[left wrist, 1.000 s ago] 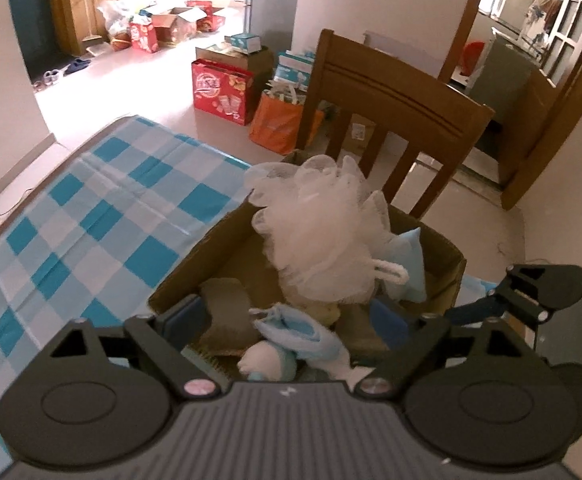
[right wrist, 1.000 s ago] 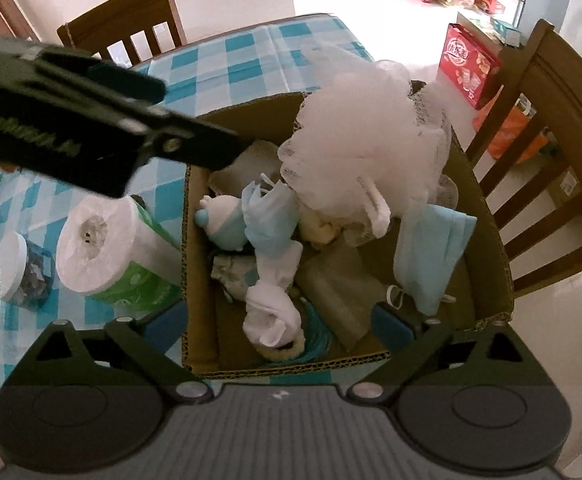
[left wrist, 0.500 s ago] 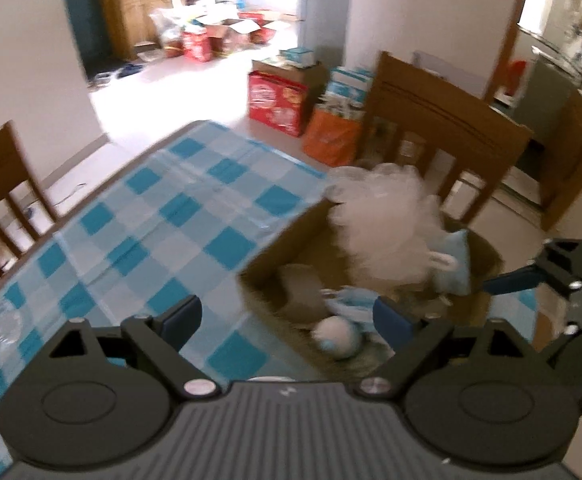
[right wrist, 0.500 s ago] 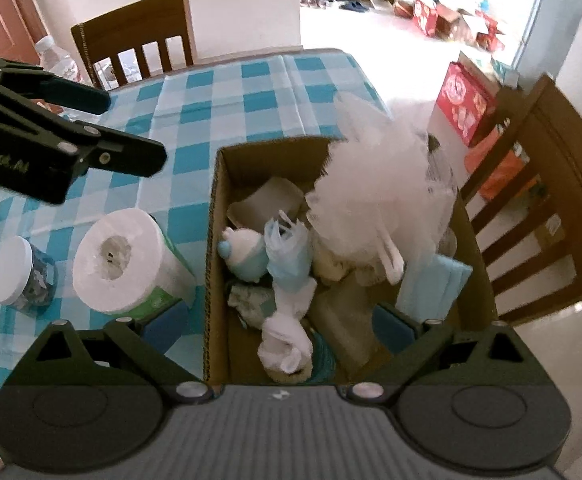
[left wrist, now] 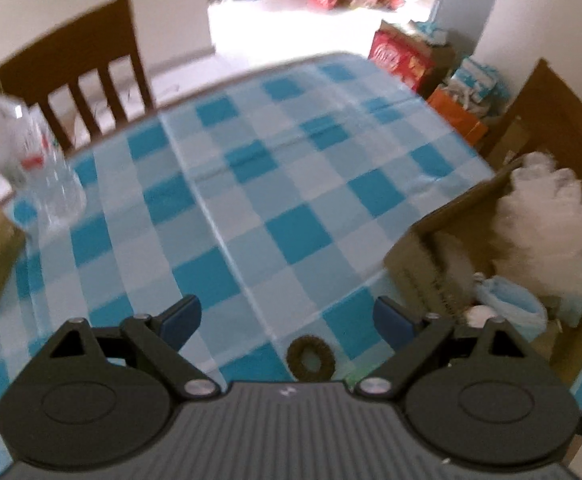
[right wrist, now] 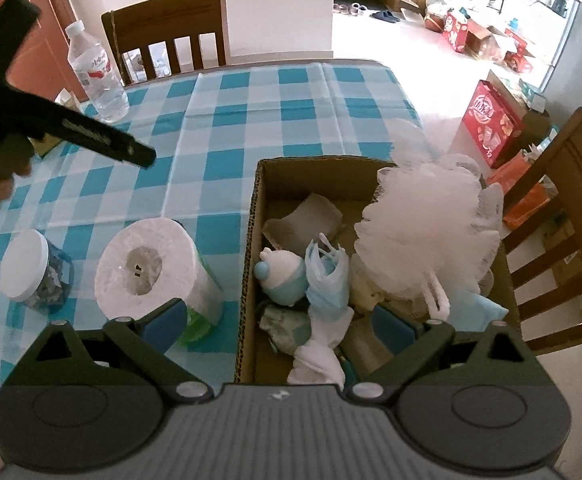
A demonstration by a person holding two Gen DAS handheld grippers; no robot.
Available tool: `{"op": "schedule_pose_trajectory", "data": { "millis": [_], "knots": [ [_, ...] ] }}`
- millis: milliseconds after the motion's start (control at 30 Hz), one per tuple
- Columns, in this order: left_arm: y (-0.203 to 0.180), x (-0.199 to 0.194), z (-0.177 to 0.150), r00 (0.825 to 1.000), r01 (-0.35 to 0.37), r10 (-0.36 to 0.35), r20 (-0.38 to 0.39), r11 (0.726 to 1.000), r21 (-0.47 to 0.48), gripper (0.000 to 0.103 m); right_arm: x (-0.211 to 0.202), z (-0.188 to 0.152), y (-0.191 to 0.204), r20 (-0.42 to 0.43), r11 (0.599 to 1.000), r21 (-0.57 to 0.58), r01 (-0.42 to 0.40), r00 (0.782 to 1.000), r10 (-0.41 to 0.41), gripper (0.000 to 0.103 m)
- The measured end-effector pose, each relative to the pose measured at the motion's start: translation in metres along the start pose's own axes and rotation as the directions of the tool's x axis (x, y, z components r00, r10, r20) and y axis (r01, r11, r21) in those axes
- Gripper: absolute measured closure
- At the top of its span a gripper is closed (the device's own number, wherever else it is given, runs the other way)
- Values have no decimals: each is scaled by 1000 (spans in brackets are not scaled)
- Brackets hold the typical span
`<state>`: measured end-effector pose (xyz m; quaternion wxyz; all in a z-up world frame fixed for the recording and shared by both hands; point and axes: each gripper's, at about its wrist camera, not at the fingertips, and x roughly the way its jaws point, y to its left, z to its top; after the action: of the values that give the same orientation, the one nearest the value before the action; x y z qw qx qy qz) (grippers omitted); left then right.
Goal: Organize soft objects
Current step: 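Lower the open left tool onto the brown fuzzy hair tie and close it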
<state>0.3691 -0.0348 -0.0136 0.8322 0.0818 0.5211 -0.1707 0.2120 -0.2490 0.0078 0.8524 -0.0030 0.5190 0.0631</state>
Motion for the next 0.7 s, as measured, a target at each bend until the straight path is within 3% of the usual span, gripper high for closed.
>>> {"op": "schedule_pose_trajectory", "data": {
  "millis": [300,600,700],
  "knots": [
    [13,74,-11,983,-22,-3,-182,991,-130,13,10,6,9,-19,999,-39,-28,999,27,2],
    [6,88,-18,978,-11,-24,-209,987,-163,22,11,8,40,-7,979,-153,-132,991,133,2],
    [5,90,-22,978,-15,-18,-206,987,-157,31,14,7,48,-10,975,-170,-144,989,145,2]
  ]
}}
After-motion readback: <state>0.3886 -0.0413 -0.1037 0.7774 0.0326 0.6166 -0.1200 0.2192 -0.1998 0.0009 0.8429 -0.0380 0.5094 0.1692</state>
